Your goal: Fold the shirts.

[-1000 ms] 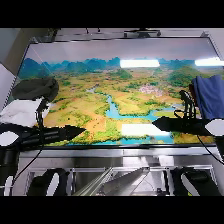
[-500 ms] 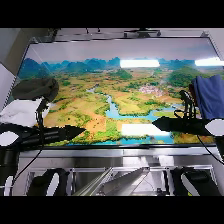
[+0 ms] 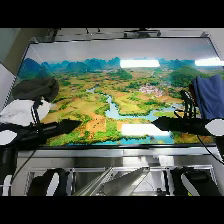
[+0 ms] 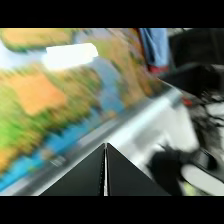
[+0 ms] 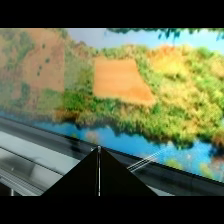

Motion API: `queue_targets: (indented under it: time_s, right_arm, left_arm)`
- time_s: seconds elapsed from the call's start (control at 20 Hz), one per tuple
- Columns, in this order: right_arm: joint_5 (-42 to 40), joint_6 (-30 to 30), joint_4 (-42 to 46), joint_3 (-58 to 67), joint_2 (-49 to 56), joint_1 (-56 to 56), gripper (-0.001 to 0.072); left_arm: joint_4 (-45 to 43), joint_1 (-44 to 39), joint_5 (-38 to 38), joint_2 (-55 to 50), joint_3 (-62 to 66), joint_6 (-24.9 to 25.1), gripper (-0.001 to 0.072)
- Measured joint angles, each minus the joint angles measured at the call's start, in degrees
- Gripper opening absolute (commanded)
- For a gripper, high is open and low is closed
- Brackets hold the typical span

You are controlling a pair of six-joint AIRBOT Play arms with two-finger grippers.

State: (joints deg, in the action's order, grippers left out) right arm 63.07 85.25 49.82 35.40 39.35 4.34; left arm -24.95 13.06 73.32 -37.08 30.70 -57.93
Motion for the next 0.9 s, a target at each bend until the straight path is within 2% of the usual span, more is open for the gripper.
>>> queue_targets:
  time_s: [0.05,0.1,0.15,0.2,0.3,0.35,0.45,0.5,0.75,0.9]
  right_arm:
    - [-0.02,0.00,-0.26,-0.02,0.00,0.00,0.0020]
    - [-0.22,0.02,-0.46,0.00,0.00,0.00,0.0020]
    - [-0.24,0.02,-0.68,-0.02,0.00,0.00,0.0020]
    - [-0.44,0.02,-0.85,-0.02,0.00,0.00,0.0020]
    - [-0.59,0.02,-0.92,-0.02,0.00,0.00,0.0028]
    - [-0.85,0.02,-1.03,-0.02,0.04,0.00,0.0059]
    - [-1.70,0.04,-1.03,-0.02,0.17,0.00,0.0459]
    - [-2.29,0.04,-1.03,-0.02,0.28,0.00,0.0500]
    - [-6.12,0.04,-1.03,-0.04,1.64,0.00,0.0500]
    - [-6.99,0.02,-1.03,-0.04,2.82,0.00,0.0500]
  left_arm:
    - [-4.22,1.22,-5.22,-1.55,2.21,-0.07,0.0018]
    - [-8.74,3.02,-10.71,-3.54,4.94,-0.81,0.0119]
    - [-12.35,5.16,-15.80,-5.79,7.87,-1.44,0.0441]
    - [-15.52,7.78,-20.74,-8.79,11.45,-1.77,0.0720]
    - [-19.43,13.00,-28.46,-16.20,19.74,-1.86,0.0720]
    - [-20.74,15.34,-30.91,-20.59,24.33,-1.29,0.0720]
    - [-22.60,19.71,-33.00,-30.75,34.60,0.20,0.0720]
    - [-23.12,21.62,-32.76,-36.46,40.30,0.68,0.0720]
    - [-24.72,26.49,-23.91,-63.80,66.82,1.86,0.0720]
    - [-26.53,26.51,-20.70,-75.21,77.13,0.94,0.0720]
